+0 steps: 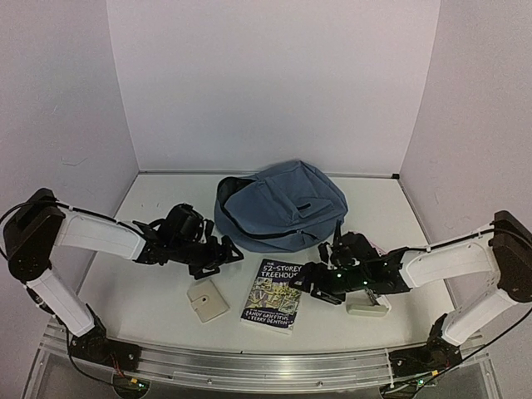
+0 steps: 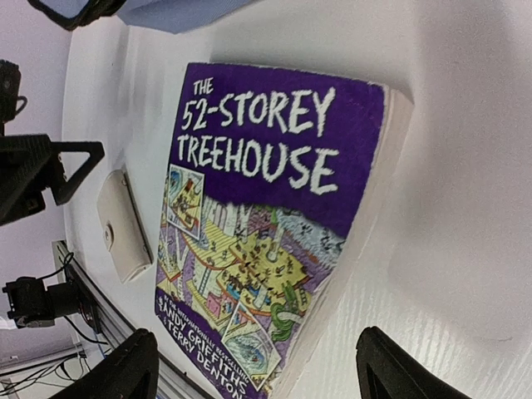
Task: Pack the student bag
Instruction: Move the book to the center of the board, then pick up the book from the center of the board.
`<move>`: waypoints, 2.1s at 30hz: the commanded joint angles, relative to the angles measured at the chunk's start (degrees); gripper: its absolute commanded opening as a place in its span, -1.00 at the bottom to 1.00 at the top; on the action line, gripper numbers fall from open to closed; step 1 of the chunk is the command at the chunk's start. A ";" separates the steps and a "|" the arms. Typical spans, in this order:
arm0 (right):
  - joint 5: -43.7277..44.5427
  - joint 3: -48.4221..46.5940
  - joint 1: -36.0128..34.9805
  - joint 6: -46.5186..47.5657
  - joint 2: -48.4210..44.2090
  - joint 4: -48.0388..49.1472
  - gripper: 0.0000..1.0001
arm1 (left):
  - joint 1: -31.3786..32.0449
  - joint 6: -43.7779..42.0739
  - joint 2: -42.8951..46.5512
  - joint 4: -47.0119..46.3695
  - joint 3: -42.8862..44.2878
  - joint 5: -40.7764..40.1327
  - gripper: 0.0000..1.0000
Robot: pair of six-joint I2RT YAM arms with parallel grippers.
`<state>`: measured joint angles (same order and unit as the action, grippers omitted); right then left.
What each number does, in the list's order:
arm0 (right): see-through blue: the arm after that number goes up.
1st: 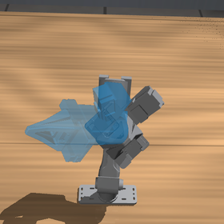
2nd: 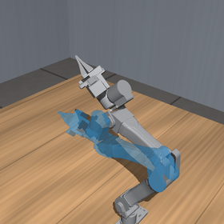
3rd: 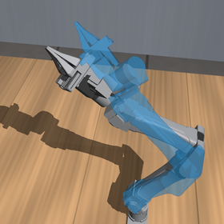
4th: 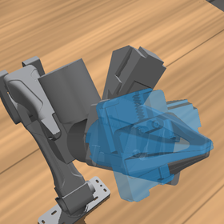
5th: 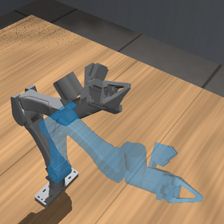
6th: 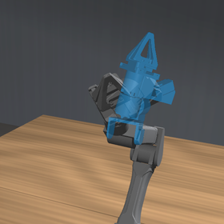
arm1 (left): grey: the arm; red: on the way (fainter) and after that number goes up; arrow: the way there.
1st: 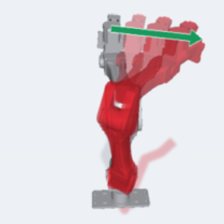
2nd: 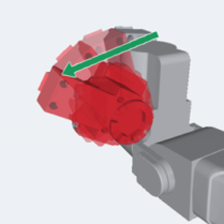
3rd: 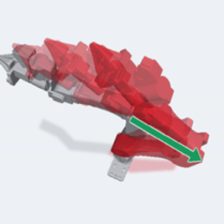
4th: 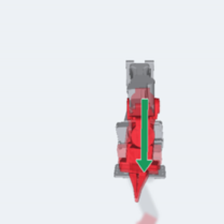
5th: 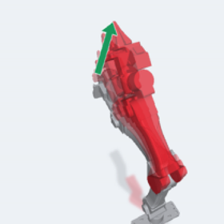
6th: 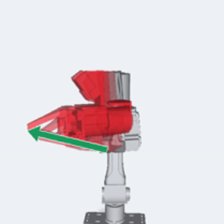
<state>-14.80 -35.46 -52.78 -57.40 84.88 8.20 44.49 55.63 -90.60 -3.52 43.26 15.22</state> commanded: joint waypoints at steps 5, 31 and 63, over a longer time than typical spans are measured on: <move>-3.95 4.59 1.28 -3.55 2.01 9.69 0.50 | 4.16 1.05 -7.76 -4.55 4.09 3.24 0.66; -12.23 6.71 1.19 -13.86 20.52 40.74 0.27 | 8.60 4.06 -20.40 -14.19 7.76 12.37 -0.66; -12.55 -9.49 1.29 11.46 -18.86 11.63 -1.00 | 8.33 -14.90 14.16 7.52 14.79 10.83 0.81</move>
<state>-20.13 -39.55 -51.42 -51.52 67.18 18.67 52.73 46.03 -77.99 2.10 54.52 18.00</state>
